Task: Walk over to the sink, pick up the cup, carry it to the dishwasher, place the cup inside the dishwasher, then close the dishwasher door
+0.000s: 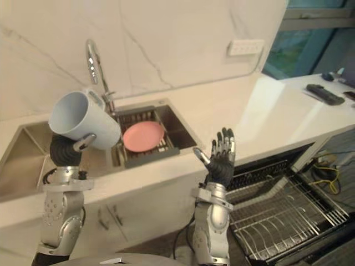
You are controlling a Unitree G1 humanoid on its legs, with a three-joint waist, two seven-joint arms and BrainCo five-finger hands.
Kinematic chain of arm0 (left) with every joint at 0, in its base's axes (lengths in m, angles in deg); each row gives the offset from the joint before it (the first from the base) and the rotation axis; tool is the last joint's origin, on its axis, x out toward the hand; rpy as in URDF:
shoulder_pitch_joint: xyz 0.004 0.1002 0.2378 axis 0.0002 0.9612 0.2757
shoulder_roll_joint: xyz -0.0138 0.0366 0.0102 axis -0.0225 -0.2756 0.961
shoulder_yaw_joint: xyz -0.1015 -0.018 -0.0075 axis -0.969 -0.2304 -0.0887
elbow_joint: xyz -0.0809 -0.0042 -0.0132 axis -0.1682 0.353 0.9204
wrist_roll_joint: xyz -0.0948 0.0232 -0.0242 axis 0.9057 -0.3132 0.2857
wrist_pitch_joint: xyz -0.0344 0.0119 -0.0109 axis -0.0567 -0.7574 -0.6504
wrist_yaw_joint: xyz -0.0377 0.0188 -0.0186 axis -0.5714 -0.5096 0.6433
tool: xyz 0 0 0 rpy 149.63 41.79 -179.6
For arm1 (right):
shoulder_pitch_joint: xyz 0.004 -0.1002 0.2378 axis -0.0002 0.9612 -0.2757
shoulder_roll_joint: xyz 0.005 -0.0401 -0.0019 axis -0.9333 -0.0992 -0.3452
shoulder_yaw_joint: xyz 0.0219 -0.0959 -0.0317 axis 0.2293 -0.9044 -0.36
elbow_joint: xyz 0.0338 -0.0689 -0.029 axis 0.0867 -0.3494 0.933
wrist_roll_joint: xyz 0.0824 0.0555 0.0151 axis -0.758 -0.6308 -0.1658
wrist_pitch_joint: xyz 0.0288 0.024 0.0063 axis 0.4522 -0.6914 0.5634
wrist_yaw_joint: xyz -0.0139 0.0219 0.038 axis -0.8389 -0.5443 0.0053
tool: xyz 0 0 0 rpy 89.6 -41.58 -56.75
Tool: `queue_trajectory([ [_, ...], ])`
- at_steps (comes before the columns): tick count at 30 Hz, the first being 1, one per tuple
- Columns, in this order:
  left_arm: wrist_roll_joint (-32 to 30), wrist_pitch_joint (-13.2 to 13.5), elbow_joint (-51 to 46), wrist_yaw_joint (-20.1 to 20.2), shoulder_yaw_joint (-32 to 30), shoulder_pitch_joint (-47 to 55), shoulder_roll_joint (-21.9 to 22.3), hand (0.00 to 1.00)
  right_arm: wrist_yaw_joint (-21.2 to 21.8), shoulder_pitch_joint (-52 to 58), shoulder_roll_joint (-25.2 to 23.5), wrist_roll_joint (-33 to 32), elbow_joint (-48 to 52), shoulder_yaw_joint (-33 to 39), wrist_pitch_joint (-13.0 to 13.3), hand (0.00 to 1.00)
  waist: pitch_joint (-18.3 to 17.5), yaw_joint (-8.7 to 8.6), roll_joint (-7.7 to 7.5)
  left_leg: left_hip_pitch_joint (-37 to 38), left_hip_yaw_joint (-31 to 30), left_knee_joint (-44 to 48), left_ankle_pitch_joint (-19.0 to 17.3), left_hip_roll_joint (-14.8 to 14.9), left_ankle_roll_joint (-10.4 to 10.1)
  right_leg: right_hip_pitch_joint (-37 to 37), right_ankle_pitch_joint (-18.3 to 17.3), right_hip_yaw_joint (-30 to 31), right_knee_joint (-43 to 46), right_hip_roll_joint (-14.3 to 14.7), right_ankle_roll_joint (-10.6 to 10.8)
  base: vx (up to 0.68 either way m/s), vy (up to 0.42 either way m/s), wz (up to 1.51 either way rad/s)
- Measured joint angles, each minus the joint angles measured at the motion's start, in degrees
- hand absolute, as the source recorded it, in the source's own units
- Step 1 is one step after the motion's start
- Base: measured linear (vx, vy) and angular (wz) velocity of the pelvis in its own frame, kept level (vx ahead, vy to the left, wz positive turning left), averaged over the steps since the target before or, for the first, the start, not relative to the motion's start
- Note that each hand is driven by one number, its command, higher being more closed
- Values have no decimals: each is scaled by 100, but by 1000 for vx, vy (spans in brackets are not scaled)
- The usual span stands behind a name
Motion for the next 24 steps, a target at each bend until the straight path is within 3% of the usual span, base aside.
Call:
queue_trajectory([
  [2, -62, 86, -5, 6, -12, 111, -24, 100, 98, -25, 6, 2, 33, -2, 28, 0, -32, -81, -2, 7, -17, 12, -56, 158, -147, -11, 107, -165, -1116, 297, -63, 240, -121, 1],
  [3, -98, 126, 26, 10, -84, 159, -31, 100, 211, -79, 3, -21, 34, -8, 17, 0, -77, -81, -252, 14, -75, 104, -103, 127, -351, 63, 706, -249, -2139, 451, -264, 275, -160, -4],
  [5, -100, 113, 244, -10, -111, 170, 145, 100, 292, -116, 128, -144, 34, 24, -41, 0, -99, -4, 30, -14, -211, 136, -151, 412, -445, 297, 703, -443, -2585, 695, -276, 280, -155, -6],
  [7, -144, 95, 277, -11, -97, 167, 291, 100, 322, -140, 206, -308, 30, -13, -67, 0, -99, 24, 229, 95, -326, -117, -88, 541, -534, 468, 788, -567, -2983, 941, -332, 261, -120, 1],
  [8, -169, 74, 278, -13, -99, 163, 325, 100, 339, -147, 208, -332, 31, -25, -80, 0, -99, 49, 252, 128, -329, -183, -57, 571, -555, 513, 802, -577, -3062, 987, -349, 245, -118, -6],
  [13, -489, 2, 351, -221, -125, 123, 329, 100, 705, -334, 213, -707, 30, -108, -285, 0, -102, 87, 245, 254, -545, -501, 114, 544, -487, 794, 969, -573, -3622, 1112, -313, 93, -33, -3],
  [21, -554, 30, 794, -431, -399, 35, 124, 100, 763, -562, 204, -806, 12, 223, -289, 0, -40, 157, 167, 131, -790, -685, 233, 331, -394, 1019, 1710, -452, -4776, 1140, -242, -15, 48, -6],
  [24, -566, 120, 808, -741, -502, 43, 92, 100, 751, -561, 206, -805, 22, 296, -350, 0, 73, 243, 78, 168, -1250, -472, 209, 256, -350, 1131, 1860, -92, -5017, 1182, -296, -69, -1, -48],
])
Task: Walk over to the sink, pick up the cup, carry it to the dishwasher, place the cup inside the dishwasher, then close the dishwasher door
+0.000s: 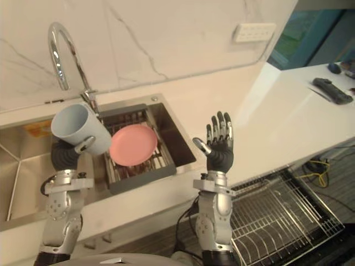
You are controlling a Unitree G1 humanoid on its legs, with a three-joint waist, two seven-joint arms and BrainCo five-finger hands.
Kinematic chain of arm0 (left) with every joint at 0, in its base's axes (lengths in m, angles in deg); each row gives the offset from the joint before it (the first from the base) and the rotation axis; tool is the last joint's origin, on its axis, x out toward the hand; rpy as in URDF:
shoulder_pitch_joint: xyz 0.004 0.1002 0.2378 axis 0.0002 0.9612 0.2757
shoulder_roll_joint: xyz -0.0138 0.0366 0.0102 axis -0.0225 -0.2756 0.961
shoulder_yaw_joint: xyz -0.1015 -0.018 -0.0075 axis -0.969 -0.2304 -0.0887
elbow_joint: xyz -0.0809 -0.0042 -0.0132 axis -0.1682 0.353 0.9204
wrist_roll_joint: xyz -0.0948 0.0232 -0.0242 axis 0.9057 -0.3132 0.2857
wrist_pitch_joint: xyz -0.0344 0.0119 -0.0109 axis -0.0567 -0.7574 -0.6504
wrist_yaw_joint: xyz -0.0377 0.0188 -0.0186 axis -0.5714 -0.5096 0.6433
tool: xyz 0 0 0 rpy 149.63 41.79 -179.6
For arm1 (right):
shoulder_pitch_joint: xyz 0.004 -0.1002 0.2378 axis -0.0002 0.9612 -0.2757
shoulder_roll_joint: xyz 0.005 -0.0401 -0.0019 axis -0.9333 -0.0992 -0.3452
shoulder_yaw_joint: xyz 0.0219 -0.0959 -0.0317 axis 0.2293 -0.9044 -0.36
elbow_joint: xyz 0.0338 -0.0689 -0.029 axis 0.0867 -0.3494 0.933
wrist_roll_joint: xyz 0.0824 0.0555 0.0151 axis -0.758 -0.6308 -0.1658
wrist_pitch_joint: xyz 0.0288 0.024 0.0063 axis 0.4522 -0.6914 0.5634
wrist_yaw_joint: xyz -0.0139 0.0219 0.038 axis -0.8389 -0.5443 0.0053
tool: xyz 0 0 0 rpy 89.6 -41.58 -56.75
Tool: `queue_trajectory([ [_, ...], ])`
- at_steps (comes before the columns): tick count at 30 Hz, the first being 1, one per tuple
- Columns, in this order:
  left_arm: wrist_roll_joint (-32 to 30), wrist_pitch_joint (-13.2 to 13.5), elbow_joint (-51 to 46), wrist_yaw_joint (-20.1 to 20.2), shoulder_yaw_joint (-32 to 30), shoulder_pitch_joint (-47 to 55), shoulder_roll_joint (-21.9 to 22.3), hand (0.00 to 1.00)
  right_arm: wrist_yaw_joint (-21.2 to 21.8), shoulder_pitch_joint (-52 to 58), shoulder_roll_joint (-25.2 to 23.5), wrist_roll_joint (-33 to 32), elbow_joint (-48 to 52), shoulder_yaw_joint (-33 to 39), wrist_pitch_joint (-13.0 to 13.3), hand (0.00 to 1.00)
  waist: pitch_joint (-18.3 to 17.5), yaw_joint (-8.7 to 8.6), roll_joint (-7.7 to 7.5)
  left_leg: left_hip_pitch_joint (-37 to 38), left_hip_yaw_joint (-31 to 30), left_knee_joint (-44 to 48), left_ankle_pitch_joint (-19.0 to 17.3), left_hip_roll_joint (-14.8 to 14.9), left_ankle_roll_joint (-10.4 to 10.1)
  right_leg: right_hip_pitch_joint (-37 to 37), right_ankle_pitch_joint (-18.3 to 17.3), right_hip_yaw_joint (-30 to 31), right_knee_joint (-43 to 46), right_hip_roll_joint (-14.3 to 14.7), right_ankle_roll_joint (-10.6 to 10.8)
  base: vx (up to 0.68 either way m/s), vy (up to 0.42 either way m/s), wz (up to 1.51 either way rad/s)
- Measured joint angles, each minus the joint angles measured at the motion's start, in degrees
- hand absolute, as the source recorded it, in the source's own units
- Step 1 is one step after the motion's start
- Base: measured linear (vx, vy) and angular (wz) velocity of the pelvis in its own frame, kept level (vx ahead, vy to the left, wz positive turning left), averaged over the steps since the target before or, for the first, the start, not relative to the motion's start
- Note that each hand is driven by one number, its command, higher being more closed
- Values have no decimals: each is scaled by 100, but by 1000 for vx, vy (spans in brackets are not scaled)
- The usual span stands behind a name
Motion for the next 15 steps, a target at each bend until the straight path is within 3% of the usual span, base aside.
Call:
queue_trajectory([
  [2, 0, 71, -45, -114, -56, 1, 12, 100, -2, 9, -3, -1, 47, 66, -92, 0, 30, -64, 18, 60, 22, -13, -102, 32, 58, -10, 43, 146, -76, 77, 27, -93, -8, -62],
  [4, -67, 198, -249, -302, -45, -19, 62, 100, -47, 105, -21, -119, 406, 211, -205, 0, 136, -96, 49, 97, 285, -36, -366, 129, -111, -262, 268, 436, -81, 242, -6, -125, 29, -83],
  [6, -118, 261, -360, -554, -47, -53, 67, 100, -48, 240, -66, -125, 682, 219, -218, 0, 256, -123, -103, 73, 588, 16, -366, 113, -111, -418, 371, 567, -63, 226, -27, -154, 4, -89],
  [8, -232, 265, -476, -788, -109, -58, 116, 100, -26, 315, -166, -174, 917, 237, -273, 0, 329, -103, -177, 45, 971, 142, -392, 141, -118, -582, 103, -8, 105, 124, -253, -167, -4, -90],
  [9, -284, 263, -518, -894, -146, -70, 167, 100, 34, 295, -192, -174, 951, 239, -278, 0, 337, -97, -103, -15, 1138, 158, -352, 286, -54, -732, -275, -445, 305, 68, -358, -116, -40, -86],
  [10, -352, 264, -674, -1016, -188, -129, 272, 100, 80, 282, -228, -168, 961, 220, -275, 0, 352, -79, -43, -47, 1318, 56, -312, 402, -93, -1067, -488, -987, 1082, -246, -416, -68, -55, -62],
  [12, -352, 258, -695, -1089, -184, -163, 343, 100, 70, 286, -231, -153, 810, 210, -271, 0, 314, -32, -120, 4, 1336, 171, -292, 388, -131, -1129, -689, -1253, 2257, -779, -521, 81, -70, -27],
  [13, -351, 245, -676, -1163, -259, -146, 329, 100, 62, 229, -230, -137, 619, 106, -271, 0, 216, 26, -288, -101, 1327, 504, -328, 356, -142, -984, -635, -1280, 2318, -806, -422, 89, -85, -25],
  [14, -352, 231, -643, -1208, -329, -153, 332, 100, 44, 186, -212, -115, 514, 47, -271, 0, 227, 50, -255, -234, 1307, 746, -325, 421, -132, -965, -523, -1302, 2211, -748, -523, -108, -93, -51],
  [15, -354, 198, -491, -1272, -398, -256, 332, 100, 10, 55, -206, -106, 325, 29, -266, 0, 231, 146, -250, -666, 1120, 1028, -494, 450, -43, -962, -29, -1051, 1591, -595, -518, -193, -49, -67],
])
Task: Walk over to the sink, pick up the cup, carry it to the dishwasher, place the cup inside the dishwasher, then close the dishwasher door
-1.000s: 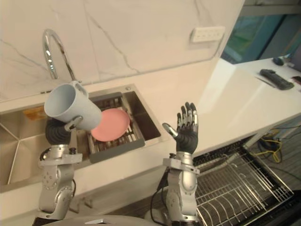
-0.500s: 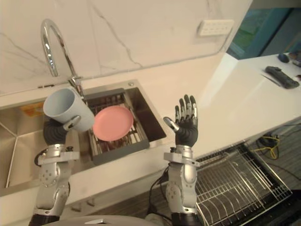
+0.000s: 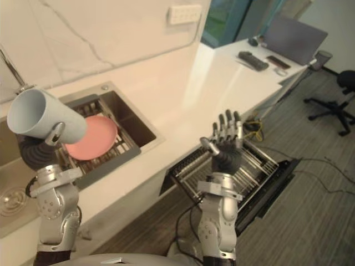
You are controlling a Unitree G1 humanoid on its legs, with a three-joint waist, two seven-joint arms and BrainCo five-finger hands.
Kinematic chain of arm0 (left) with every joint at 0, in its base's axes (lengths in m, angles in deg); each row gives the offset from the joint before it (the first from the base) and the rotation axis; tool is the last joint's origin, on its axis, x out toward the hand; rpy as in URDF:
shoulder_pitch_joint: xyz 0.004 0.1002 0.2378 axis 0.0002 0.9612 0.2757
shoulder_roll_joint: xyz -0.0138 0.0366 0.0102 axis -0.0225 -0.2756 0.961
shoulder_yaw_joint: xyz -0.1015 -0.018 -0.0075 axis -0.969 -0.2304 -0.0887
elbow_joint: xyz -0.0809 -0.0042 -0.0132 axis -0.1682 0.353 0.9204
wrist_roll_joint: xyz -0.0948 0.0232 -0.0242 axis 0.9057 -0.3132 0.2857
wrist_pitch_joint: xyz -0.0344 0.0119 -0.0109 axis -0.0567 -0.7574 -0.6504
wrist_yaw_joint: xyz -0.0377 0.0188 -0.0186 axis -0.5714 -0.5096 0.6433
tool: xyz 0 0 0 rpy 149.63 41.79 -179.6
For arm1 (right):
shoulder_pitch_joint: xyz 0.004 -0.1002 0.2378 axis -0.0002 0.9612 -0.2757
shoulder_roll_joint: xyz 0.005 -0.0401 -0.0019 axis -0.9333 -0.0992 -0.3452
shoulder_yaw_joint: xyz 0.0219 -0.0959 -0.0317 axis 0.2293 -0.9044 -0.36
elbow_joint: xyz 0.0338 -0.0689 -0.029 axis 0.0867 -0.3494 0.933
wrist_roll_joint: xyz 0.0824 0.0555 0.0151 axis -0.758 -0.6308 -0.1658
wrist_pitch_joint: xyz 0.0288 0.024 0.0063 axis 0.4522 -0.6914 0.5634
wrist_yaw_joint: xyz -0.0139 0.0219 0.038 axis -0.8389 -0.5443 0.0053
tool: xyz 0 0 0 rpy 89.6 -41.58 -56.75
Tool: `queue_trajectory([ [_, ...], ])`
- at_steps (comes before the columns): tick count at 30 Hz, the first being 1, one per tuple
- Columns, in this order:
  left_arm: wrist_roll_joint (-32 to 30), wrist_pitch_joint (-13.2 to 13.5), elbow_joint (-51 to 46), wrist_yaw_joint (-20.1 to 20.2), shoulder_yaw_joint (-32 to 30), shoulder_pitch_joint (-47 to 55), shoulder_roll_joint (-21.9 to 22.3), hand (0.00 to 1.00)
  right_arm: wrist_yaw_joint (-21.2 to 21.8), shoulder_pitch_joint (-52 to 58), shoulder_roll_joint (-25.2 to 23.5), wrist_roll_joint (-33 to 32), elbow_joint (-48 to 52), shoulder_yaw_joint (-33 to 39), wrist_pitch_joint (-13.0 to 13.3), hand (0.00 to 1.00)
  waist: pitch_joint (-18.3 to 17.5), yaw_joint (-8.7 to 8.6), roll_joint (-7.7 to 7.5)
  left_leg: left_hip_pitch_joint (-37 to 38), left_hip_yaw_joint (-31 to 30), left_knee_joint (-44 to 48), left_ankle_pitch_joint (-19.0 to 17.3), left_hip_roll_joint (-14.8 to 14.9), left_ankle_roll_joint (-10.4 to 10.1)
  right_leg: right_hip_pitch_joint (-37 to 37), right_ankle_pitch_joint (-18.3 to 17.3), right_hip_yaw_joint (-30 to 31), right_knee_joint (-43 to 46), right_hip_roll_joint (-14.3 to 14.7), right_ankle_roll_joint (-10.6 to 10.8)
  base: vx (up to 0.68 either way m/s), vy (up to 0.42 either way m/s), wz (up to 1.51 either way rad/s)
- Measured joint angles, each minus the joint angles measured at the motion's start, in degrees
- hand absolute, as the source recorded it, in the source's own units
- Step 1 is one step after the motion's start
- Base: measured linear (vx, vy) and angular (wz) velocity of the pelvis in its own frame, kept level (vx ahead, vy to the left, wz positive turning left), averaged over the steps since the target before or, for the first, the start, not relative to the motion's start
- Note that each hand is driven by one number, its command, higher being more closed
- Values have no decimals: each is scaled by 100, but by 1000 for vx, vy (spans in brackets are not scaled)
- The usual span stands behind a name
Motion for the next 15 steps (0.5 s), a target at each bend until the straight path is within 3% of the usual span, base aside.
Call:
queue_trajectory([
  [1, -2, -27, 69, -14, -4, -46, 0, 100, -2, -104, 37, 3, -102, 34, 0, 0, -79, 101, 201, -75, -133, -383, 165, 19, 73, 85, 358, 220, -548, 169, 82, -207, 1, -110],
  [2, -84, -84, 125, -49, -72, -156, 52, 100, -14, -394, 129, 2, -170, 64, -16, 0, -6, 149, 441, -36, 73, -678, 514, 239, -128, -42, -305, 137, 182, 149, -164, -99, -7, -105],
  [3, -140, -139, 230, -170, -164, -161, -19, 100, 3, -480, 93, 5, -282, 22, -64, 0, 49, 112, 325, -18, 238, -617, 548, 191, -119, 39, -902, 80, 785, -232, 161, -47, -14, -89],
  [4, -143, -143, 293, -230, -199, -154, -41, 100, 8, -484, 64, 4, -333, 7, -90, 0, 47, 116, 263, -10, 300, -581, 548, 210, -134, 203, -982, 46, 785, -325, 307, -61, -199, -59],
  [5, -138, -163, 340, -334, -303, -130, -76, 100, 13, -484, -4, 4, -332, -4, -205, 0, 62, 125, 165, -29, 348, -476, 547, 300, -242, 598, -1088, 28, 431, -351, 688, -77, -286, -46],
  [6, -139, -163, 333, -398, -391, -125, -108, 100, 34, -506, 9, 2, -321, -5, -300, 0, 84, 101, 52, -54, 327, -372, 522, 429, -407, 874, -1252, 3, -31, -202, 1005, -101, -359, -36],
  [7, -130, -164, 351, -403, -407, -107, -41, 100, 56, -510, 74, 2, -338, 2, -338, 0, 118, 85, 120, -52, 287, -333, 517, 543, -493, 923, -1239, -22, -75, -83, 1096, -79, -262, -12],
  [9, -71, -165, 343, -361, -370, 60, 120, 100, 112, -382, 297, 4, -339, 15, -452, 0, 165, -14, 281, -26, -124, -324, 582, 739, -482, 981, -1376, -88, 24, 212, 846, -98, -229, 1],
  [12, -74, -163, 333, -339, -321, 163, 137, 100, 334, -253, 471, 3, -336, 3, -436, 0, 158, -42, 348, -178, -549, -149, 631, 762, -382, 1112, -1465, -114, -43, 345, 676, -90, -148, 9],
  [13, -77, -154, 328, -285, -218, 179, 136, 100, 405, -195, 466, 2, -351, -17, -412, 0, 171, 17, 342, -263, -937, -153, 478, 441, -415, 1242, -1388, -135, -191, 290, 670, -50, -7, 21],
  [14, -78, -152, 324, -263, -204, 182, 136, 100, 410, -203, 462, 2, -351, -32, -406, 0, 165, 45, 352, -266, -1018, -218, 461, 341, -408, 1249, -1377, -125, -203, 276, 679, -42, 63, -11],
  [15, -95, -133, 316, -214, -190, 202, 97, 100, 434, -260, 454, 4, -431, -142, -335, 0, 108, 157, 400, -136, -1333, -504, 564, 30, -349, 1209, -1336, -22, -196, 204, 751, -20, 54, -29],
])
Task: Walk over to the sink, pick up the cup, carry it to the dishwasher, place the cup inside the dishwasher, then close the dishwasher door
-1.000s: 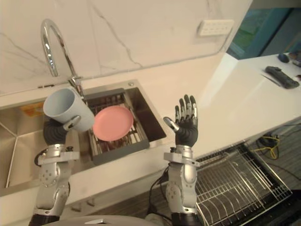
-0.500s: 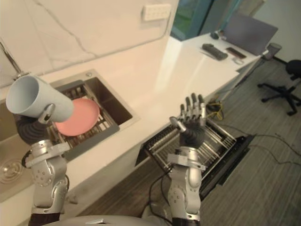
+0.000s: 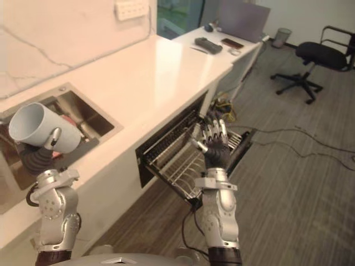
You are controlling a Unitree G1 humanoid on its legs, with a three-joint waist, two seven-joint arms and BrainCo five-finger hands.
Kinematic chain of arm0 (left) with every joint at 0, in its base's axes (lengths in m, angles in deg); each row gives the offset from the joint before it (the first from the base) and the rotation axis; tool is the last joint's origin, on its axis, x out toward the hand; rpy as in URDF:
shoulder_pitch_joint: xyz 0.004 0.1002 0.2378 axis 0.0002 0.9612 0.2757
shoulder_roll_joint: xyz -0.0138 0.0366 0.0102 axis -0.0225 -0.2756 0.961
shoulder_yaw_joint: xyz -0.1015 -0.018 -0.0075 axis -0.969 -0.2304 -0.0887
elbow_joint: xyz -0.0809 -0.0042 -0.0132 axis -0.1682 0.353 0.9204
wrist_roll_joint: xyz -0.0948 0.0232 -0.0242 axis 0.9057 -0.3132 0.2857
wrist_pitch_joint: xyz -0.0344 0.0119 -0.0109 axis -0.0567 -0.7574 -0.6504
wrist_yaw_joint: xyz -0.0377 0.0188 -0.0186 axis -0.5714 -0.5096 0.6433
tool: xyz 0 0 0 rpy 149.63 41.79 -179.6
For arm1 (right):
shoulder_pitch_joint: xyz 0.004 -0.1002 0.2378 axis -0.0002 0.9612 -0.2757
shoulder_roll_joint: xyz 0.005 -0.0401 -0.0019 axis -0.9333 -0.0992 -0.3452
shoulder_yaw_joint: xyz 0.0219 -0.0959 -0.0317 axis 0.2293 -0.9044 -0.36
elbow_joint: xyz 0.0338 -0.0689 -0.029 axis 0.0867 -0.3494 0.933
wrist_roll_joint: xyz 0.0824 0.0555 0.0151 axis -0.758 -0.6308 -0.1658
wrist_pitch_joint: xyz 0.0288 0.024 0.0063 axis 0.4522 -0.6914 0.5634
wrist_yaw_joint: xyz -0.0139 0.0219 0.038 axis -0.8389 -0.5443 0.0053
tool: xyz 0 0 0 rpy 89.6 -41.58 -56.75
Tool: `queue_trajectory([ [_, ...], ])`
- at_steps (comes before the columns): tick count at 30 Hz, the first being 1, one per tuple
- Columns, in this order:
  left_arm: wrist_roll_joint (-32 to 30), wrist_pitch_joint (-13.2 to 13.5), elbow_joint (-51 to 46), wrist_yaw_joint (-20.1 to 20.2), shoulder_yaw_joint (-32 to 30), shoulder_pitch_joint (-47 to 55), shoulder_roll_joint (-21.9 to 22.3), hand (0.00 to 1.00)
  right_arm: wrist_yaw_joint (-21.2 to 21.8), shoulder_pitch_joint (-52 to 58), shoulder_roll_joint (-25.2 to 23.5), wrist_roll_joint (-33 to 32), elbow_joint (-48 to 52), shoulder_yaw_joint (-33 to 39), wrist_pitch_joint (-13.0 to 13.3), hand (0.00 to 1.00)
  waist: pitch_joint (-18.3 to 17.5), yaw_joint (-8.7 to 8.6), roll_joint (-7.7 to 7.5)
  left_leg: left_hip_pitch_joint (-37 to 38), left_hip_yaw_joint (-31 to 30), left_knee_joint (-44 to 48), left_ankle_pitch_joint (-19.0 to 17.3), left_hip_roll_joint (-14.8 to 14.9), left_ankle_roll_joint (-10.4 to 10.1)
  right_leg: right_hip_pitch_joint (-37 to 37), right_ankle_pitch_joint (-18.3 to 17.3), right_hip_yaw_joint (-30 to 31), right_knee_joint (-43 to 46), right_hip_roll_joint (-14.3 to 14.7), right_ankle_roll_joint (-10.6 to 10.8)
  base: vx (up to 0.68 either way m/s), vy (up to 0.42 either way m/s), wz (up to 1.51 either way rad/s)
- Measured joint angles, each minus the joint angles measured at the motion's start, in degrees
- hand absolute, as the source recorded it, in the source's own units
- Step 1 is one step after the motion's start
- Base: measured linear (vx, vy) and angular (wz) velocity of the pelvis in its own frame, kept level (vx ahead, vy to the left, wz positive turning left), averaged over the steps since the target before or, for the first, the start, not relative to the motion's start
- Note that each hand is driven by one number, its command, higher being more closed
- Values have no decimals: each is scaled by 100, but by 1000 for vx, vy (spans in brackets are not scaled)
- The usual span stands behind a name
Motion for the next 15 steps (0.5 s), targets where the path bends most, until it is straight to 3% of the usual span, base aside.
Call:
queue_trajectory([
  [1, -1, 8, -77, -7, -27, 76, -12, 100, 0, -80, -6, 1, -106, -199, 49, 0, -43, 28, -30, 135, 17, -249, 131, -146, 37, -28, 109, 70, -106, -35, 108, 2, 35, -28],
  [4, 57, 7, -219, 56, -57, 223, -1, 100, -23, -280, -62, -8, -117, -583, 44, 0, -78, 49, -23, 136, 221, -462, 276, -276, 125, -25, 433, 98, -478, -164, 160, 37, 72, -18],
  [10, 243, -2, -219, 485, 12, 221, 26, 100, 90, -306, -211, -74, -82, -720, -83, 0, -182, 14, -34, 194, 224, -702, 371, -412, 213, 114, 664, 43, -966, -219, 227, 2, 38, 1],
  [15, -242, -395, -74, 517, 685, -59, 21, 100, 514, -307, -129, -519, 406, -822, -230, 0, -238, -33, -34, 182, 167, -756, 412, -424, 226, 405, 992, -87, -1570, -125, 210, -6, -9, 4],
])
